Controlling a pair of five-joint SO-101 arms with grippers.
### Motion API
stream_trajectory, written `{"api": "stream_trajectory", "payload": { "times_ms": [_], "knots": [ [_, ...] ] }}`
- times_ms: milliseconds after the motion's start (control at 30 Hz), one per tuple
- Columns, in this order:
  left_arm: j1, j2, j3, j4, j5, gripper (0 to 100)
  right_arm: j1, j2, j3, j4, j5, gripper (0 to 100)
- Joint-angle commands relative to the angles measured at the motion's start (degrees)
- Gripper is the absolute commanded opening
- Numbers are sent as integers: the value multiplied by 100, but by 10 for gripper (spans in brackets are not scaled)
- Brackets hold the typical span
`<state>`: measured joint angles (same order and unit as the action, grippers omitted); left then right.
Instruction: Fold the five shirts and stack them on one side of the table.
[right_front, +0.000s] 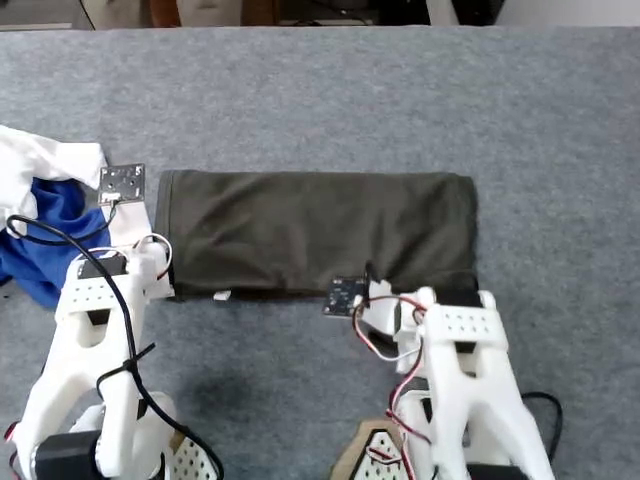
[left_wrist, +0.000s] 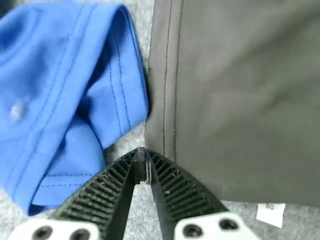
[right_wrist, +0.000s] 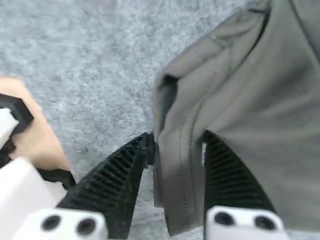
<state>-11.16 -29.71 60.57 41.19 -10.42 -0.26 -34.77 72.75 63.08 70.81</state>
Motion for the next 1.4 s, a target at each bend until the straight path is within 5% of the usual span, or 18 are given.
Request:
{"api": "stream_trajectory", "payload": {
  "times_ms": [0,233,600,867,1367],
  "knots": [
    [35,-22,0,-62,9,21,-40,409,-31,-132,26,152],
    [9,-22,0,-62,9,21,-31,435,-4,-659,26,149],
    [18,-22,0,-62,9,21,391,418,-251,-774,26,5],
    [35,-22,0,-70,0,21,497,462,-2290,774,26,4],
    [35,-22,9,-70,0,21,-338,2730,-5464,1169,0,4]
  ]
}}
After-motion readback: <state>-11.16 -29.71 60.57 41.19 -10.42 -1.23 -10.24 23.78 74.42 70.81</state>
